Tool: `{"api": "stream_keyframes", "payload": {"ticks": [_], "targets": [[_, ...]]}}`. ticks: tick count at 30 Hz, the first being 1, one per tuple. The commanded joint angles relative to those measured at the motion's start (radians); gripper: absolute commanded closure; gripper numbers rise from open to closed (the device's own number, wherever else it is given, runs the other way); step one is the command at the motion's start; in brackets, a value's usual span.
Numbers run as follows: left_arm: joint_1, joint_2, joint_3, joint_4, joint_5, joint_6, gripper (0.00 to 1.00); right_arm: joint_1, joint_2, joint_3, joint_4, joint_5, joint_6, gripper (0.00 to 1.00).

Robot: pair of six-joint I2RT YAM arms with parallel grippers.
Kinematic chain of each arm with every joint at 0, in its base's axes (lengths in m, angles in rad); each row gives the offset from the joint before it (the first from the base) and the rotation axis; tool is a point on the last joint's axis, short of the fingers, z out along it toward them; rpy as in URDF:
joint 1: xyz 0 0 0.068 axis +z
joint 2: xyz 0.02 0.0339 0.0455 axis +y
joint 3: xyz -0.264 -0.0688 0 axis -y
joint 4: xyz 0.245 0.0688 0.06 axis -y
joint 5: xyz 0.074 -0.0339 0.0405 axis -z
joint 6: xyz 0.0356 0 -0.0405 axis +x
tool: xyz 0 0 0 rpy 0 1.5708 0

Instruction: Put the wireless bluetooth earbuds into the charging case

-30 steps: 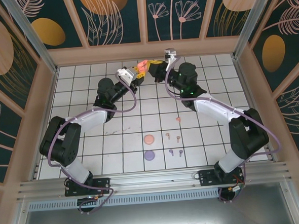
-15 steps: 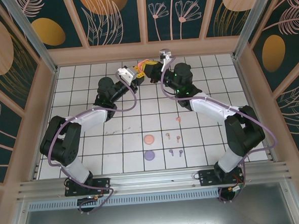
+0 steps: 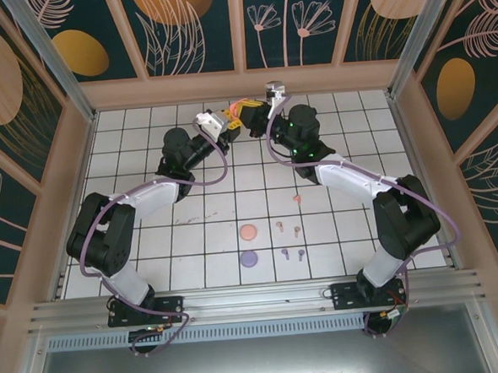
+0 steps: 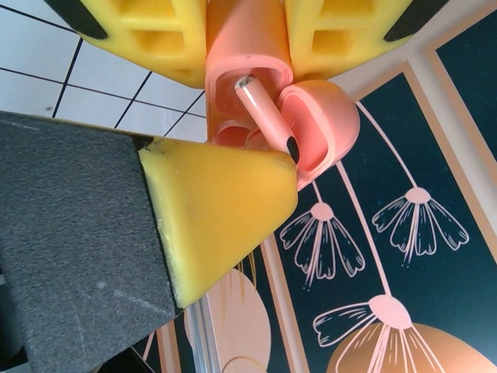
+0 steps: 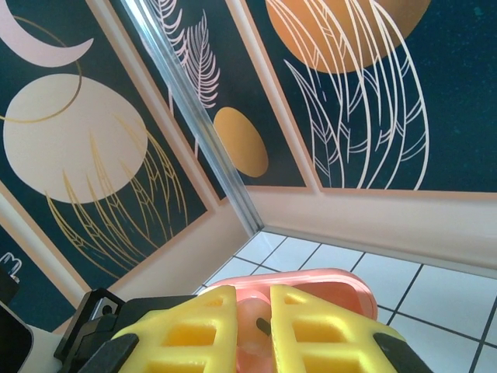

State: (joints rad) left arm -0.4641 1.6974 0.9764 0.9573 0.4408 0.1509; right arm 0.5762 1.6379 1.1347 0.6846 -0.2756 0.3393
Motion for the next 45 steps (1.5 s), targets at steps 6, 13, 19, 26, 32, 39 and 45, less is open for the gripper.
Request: {"api": "stream_keyframes", "payload": {"ticks": [6, 13, 19, 26, 32, 39, 45], "targets": [[-0.005, -0.012, 0.038, 0.017, 0.032, -0.013, 1.0, 0.033, 0.003, 0.012, -0.023, 0.072, -0.11, 0.85], [-0.005, -0.015, 0.05, 0.012, 0.028, -0.021, 1.0, 0.046, -0.024, -0.037, -0.014, 0.101, -0.151, 0.85], [-0.005, -0.013, 0.058, 0.012, 0.025, -0.028, 1.0, 0.052, -0.043, -0.07, -0.003, 0.099, -0.162, 0.83], [-0.005, -0.008, 0.057, 0.015, 0.029, -0.036, 1.0, 0.053, -0.043, -0.053, -0.013, 0.113, -0.148, 0.68], [-0.006, -0.003, 0.045, 0.03, 0.02, -0.036, 1.0, 0.038, -0.076, -0.029, -0.038, 0.09, -0.096, 0.45], [-0.005, -0.004, 0.022, 0.071, 0.003, -0.048, 1.0, -0.024, -0.195, -0.042, -0.113, 0.041, 0.057, 0.29], [-0.005, -0.015, 0.002, 0.08, -0.01, -0.038, 1.0, -0.128, -0.263, -0.001, -0.295, -0.056, 0.21, 0.26]]}}
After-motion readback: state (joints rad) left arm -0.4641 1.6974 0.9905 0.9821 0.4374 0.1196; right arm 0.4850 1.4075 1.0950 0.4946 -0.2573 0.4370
